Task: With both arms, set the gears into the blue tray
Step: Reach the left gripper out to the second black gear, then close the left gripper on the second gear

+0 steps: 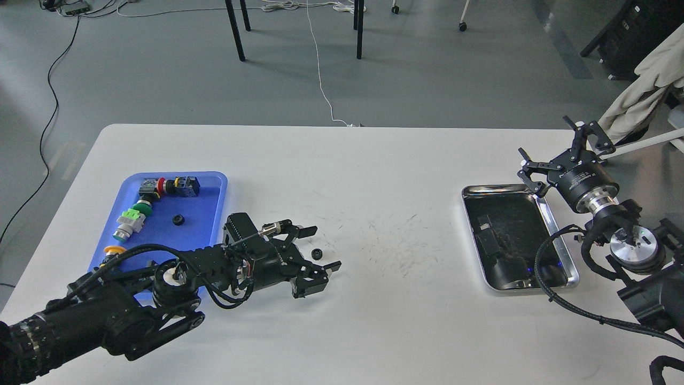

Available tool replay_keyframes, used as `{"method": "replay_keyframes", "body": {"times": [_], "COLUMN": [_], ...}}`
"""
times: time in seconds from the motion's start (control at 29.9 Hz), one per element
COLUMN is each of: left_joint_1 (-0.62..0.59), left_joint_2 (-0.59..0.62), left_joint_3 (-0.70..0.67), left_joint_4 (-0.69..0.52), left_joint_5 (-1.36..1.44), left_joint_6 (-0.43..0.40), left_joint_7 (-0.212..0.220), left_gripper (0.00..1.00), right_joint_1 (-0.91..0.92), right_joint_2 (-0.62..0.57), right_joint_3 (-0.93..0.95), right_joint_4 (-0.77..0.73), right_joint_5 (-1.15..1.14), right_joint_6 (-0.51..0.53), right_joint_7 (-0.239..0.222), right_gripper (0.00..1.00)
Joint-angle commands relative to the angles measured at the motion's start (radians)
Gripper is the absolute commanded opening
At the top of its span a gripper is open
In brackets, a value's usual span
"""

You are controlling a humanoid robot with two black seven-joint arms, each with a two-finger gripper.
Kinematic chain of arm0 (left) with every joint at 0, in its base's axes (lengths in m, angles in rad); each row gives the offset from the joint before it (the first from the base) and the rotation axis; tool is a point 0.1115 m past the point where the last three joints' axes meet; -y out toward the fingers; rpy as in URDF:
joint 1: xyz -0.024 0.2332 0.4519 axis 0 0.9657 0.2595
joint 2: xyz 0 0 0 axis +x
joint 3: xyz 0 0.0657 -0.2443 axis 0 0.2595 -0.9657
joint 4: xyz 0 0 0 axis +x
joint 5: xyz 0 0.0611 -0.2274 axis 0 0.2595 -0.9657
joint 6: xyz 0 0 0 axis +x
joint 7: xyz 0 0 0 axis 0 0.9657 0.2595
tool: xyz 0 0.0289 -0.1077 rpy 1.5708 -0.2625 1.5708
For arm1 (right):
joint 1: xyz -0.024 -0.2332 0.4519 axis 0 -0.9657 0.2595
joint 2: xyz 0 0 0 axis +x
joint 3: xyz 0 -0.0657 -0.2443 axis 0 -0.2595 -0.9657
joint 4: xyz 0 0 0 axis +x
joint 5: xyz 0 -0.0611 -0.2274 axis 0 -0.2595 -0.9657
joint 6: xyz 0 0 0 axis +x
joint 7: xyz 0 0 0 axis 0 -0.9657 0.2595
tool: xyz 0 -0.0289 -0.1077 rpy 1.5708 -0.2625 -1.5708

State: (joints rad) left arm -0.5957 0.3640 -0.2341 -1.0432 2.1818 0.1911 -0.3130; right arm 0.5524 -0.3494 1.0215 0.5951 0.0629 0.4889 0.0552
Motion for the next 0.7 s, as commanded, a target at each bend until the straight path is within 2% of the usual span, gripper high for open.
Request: {"method": "replay_keyframes", "body": {"times": [0.0,0.1,0.4,0.5,0.67], "left_joint_1": [0.014,0.019,0.025,0.036,0.050], "left_joint_2": [0.000,0.000,-0.004,-0.004,-0.005], "left_joint_3": [-0.001,-0.001,0.001,-0.002,-0.001], "left_joint_4": [0.014,0.026,0.046,0.057,0.069], "left_joint_5": [0.000,0.000,0.000,0.000,0.000], "left_joint_6": [0.007,0.008,0.008,0.008,0.013], "left_joint_7": [-0.001,-0.001,-0.001,-0.003,-0.003], "left_gripper": [0.74,0.64,0.48,0.37,0.27], "right_joint_1": [0.001,0.000,0.001,0.001,0.001], "right_joint_2": [0.004,0.006,0.010,0.010,0.010], "right_joint_3": [0.000,-0.007,-0.032,-0.032,-0.034], "right_joint_4": [0.000,0.000,0.003,0.002,0.003], "right_joint_5": [0.000,0.000,0.000,0.000,0.000], "right_joint_6": [0.000,0.000,0.000,0.000,0.000], "right_joint_7": [0.000,0.000,0.002,0.003,0.002], "right_gripper": [0.97,0.97,0.97,0.97,0.97]}}
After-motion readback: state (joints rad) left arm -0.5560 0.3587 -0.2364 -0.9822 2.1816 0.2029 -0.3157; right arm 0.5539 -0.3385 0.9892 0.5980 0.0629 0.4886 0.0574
